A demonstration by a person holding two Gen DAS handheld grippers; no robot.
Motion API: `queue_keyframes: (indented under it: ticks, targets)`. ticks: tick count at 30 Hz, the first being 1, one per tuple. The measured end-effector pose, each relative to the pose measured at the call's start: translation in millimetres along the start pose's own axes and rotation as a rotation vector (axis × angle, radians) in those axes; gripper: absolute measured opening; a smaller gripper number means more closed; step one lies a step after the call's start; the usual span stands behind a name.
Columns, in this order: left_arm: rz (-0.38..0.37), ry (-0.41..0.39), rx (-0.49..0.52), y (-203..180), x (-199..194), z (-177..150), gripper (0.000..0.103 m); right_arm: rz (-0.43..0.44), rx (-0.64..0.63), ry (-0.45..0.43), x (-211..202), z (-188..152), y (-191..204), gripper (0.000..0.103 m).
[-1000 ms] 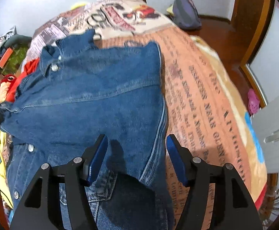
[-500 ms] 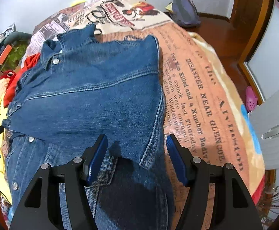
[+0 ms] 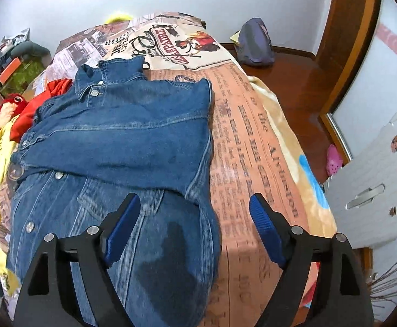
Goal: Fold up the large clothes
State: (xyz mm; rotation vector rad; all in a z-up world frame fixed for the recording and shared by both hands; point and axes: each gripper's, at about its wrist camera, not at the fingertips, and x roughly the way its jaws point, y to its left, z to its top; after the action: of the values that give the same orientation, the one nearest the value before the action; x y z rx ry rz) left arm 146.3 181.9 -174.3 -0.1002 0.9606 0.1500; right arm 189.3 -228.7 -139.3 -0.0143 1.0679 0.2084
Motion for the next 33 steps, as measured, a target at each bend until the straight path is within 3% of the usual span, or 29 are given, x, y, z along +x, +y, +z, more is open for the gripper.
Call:
queue_keyframes:
  ticks: [6,11,14,17,20,22,24,26,27,28,30,33]
  targets:
    - [-0.018,0.049,-0.054,13,9,-35,0.088,0.075,0.027,0.063,7,-28,-12,0.080]
    - [-0.185,0.162,-0.122,13,38,-59,0.088,0.141,0.103,0.138,19,-43,-25,0.080]
    - [-0.207,0.240,-0.191,12,64,-72,0.088,0.190,0.134,0.159,23,-48,-25,0.080]
    - [-0.277,0.286,-0.264,8,80,-82,0.088,0.249,0.123,0.168,32,-48,-20,0.080]
    - [-0.325,0.281,-0.308,5,82,-85,0.082,0.254,0.157,0.197,46,-51,-19,0.080]
    - [-0.366,0.282,-0.330,4,81,-85,0.070,0.261,0.161,0.181,48,-48,-17,0.071]
    - [-0.385,0.283,-0.339,2,79,-83,0.062,0.294,0.167,0.177,48,-47,-16,0.042]
    - [-0.379,0.265,-0.300,-4,73,-78,0.049,0.328,0.194,0.188,50,-45,-17,0.023]
    - [-0.367,0.252,-0.273,-9,68,-75,0.035,0.319,0.201,0.189,51,-43,-16,0.014]
    - [-0.359,0.242,-0.253,-12,66,-69,0.022,0.307,0.196,0.184,50,-41,-15,0.011]
    - [-0.358,0.212,-0.229,-17,56,-58,0.010,0.309,0.173,0.152,43,-35,-13,0.011]
    - [-0.364,0.150,-0.218,-20,40,-38,0.002,0.302,0.123,0.048,19,-16,-7,0.010]
